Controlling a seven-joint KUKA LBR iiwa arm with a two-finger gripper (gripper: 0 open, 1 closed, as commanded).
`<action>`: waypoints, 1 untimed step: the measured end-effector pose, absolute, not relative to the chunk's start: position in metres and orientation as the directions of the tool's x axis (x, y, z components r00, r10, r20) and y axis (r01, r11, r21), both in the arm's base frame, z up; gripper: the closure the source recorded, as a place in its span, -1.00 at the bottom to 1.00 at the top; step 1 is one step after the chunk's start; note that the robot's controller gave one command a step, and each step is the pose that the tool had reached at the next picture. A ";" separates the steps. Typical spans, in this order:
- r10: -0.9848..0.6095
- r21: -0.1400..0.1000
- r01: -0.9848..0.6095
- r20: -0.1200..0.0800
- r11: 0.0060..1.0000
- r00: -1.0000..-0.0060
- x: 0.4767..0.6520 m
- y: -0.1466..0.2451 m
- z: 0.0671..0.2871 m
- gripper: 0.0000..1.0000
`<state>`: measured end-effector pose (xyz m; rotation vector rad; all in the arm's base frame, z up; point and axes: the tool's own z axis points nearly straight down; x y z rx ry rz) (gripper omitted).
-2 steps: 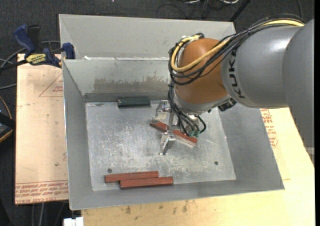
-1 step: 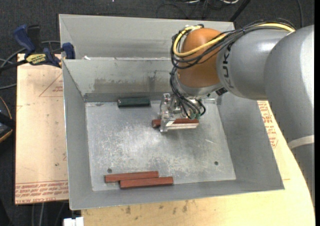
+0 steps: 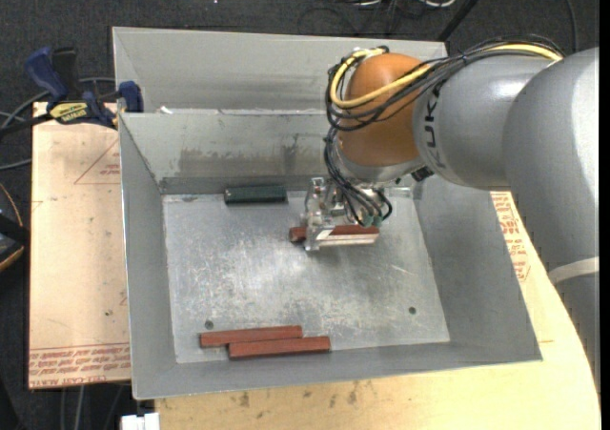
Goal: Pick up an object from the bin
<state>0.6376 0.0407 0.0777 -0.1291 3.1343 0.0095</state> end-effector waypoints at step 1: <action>-0.034 0.001 -0.034 -0.004 0.999 -0.999 0.648 0.045 0.240 1.00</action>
Offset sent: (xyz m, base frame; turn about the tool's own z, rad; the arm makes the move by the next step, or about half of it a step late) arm 0.0000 0.0000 0.0000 0.0000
